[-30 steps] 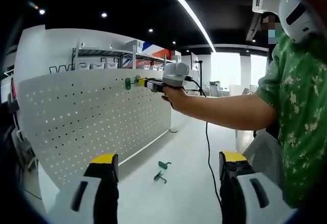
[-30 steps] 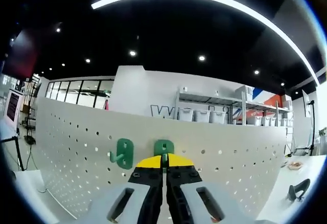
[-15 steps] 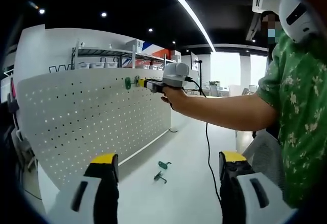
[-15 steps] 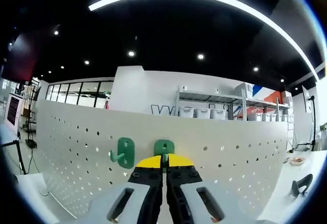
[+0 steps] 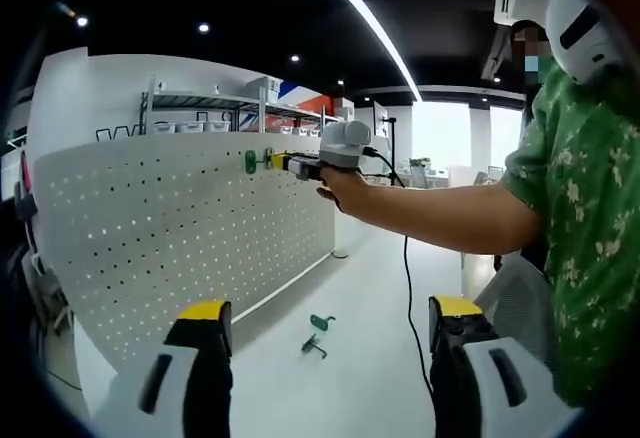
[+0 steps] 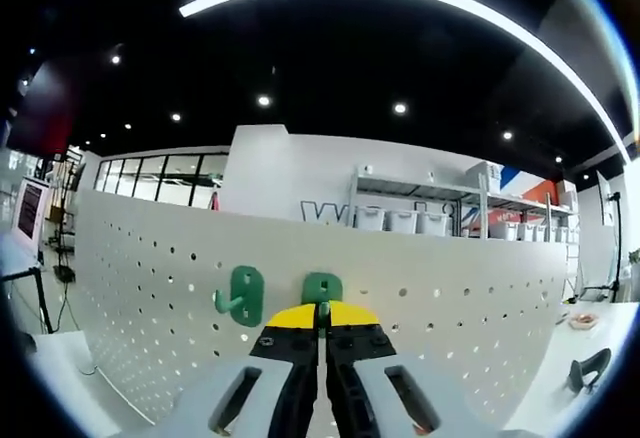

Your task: Insert the hook assembly into the mounting plate slot until the hook locks in place.

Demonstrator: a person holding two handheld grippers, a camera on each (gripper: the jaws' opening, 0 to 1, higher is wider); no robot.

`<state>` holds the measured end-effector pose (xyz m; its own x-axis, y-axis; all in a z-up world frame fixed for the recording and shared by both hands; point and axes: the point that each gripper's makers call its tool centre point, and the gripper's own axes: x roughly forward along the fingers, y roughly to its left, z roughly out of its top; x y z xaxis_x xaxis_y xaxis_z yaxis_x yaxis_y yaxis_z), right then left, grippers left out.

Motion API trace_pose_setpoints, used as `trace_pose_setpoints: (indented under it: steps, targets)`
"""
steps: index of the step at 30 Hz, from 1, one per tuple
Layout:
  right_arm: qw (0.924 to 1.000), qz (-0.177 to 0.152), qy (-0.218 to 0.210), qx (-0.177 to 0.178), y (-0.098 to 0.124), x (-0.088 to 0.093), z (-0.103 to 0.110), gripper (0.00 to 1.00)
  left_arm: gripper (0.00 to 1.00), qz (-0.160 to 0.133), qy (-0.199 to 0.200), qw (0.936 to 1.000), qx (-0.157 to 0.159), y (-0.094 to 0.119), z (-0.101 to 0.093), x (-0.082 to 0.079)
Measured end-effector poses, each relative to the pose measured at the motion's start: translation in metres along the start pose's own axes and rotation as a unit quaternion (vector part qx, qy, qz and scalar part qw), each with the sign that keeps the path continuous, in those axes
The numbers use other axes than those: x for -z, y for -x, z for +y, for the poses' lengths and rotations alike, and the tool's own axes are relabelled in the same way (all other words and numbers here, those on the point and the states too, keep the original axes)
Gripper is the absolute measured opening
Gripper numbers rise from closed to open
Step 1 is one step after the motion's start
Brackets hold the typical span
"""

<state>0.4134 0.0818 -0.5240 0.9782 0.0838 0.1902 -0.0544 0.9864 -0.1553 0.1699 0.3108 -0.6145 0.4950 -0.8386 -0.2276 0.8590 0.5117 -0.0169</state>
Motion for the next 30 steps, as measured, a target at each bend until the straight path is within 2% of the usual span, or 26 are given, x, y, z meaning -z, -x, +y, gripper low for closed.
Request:
trace_pose_setpoints:
  steps: [10,12,30]
  targets:
    - [0.9991,0.029,0.028,-0.014,-0.0018,0.0003,0.0009,0.0,0.83,0.003,-0.001,1.0,0.001,-0.0005,0.0002,0.001]
    - [0.9992,0.028,0.025,-0.015,-0.0015,-0.0037,-0.0004,0.0,0.83,0.003,-0.002,1.0,0.002,-0.001,-0.0001,0.001]
    - [0.9992,0.038,0.002,-0.014,-0.003,0.0014,-0.0008,0.0,0.83,0.002,-0.002,1.0,0.001,-0.0004,-0.0003,-0.0001]
